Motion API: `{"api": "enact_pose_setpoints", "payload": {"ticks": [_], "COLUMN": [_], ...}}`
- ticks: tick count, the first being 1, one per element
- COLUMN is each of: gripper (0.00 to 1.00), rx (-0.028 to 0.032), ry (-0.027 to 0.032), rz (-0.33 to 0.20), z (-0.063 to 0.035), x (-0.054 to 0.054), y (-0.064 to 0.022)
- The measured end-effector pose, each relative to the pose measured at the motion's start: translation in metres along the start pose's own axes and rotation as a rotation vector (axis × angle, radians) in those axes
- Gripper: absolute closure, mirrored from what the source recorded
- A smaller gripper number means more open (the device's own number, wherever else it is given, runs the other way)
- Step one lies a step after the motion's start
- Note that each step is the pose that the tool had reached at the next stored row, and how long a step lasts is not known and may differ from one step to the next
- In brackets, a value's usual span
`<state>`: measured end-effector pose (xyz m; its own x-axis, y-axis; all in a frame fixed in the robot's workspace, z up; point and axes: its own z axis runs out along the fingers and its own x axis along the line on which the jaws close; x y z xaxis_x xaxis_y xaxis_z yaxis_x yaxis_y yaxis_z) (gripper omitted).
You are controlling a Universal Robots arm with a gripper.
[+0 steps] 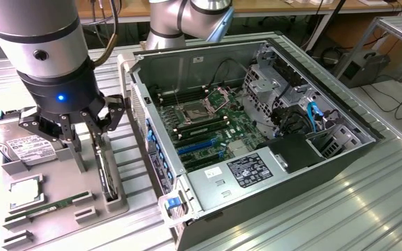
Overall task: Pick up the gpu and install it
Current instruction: 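Pick up the gpu and move the gpu toward the slot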
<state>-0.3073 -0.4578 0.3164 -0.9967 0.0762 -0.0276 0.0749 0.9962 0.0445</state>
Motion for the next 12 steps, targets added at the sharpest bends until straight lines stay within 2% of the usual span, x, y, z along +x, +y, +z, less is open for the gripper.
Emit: {"api": "enact_pose_setpoints", "payload": {"ticks": [7, 12], "gripper": [0.58, 0.58], "rx": [-0.0001, -0.0009], "ry": [-0.0016, -0.0112], "rz": [0.000, -0.001], "z": [0.0149, 0.0227], "x": [0.001, 0.001], "y": [-0.0008, -0.0011]}}
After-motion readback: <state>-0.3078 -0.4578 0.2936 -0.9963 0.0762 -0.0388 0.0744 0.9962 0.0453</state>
